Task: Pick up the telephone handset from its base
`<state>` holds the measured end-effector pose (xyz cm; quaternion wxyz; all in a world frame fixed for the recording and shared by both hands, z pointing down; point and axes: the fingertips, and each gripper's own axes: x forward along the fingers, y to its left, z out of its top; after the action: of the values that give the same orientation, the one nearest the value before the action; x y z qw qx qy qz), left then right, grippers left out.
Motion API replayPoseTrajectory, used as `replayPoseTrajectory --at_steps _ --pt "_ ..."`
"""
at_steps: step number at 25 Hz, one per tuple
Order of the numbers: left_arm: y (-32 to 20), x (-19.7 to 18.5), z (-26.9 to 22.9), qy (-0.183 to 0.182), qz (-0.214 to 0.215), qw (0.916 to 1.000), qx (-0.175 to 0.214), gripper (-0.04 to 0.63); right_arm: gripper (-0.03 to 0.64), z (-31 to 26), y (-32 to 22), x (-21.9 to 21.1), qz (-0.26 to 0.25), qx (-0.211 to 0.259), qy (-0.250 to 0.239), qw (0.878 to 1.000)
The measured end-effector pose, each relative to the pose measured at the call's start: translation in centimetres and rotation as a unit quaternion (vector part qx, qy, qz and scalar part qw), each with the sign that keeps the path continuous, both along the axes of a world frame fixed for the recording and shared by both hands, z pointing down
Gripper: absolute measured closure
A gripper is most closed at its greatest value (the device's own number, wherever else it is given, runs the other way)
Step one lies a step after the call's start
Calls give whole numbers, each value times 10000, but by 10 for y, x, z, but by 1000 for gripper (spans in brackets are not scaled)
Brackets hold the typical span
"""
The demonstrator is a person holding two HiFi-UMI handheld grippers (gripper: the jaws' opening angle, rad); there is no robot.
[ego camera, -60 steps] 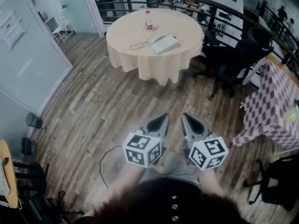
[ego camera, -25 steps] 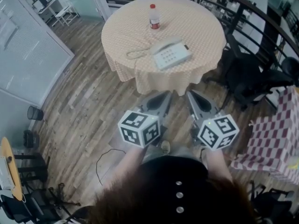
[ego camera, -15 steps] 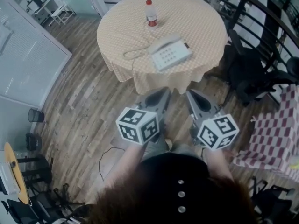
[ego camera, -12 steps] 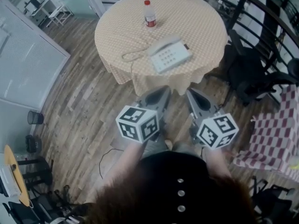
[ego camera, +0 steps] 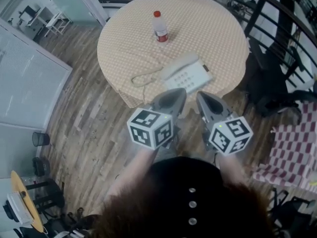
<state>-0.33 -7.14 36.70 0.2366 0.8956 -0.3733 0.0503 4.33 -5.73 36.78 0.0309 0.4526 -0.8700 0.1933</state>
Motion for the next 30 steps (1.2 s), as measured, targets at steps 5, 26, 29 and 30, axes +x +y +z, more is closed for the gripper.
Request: replayPoseTrajectory --at_steps 5,26,29,30 --pt "-49 -12 3 -114 235 9996 -56 591 607 -7 -47 -20 23 -3 -28 10000" --pt "-112 -9 41 -421 1447 9881 -310 591 607 16 -125 -25 829 -331 -138 9959" --pt "-113 -8 44 -482 1475 9873 -330 591 607 18 -125 -21 891 -352 -111 9953" --pt "-113 -7 45 -493 1486 9871 -342 591 607 18 -124 -19 908 -354 -105 9952"
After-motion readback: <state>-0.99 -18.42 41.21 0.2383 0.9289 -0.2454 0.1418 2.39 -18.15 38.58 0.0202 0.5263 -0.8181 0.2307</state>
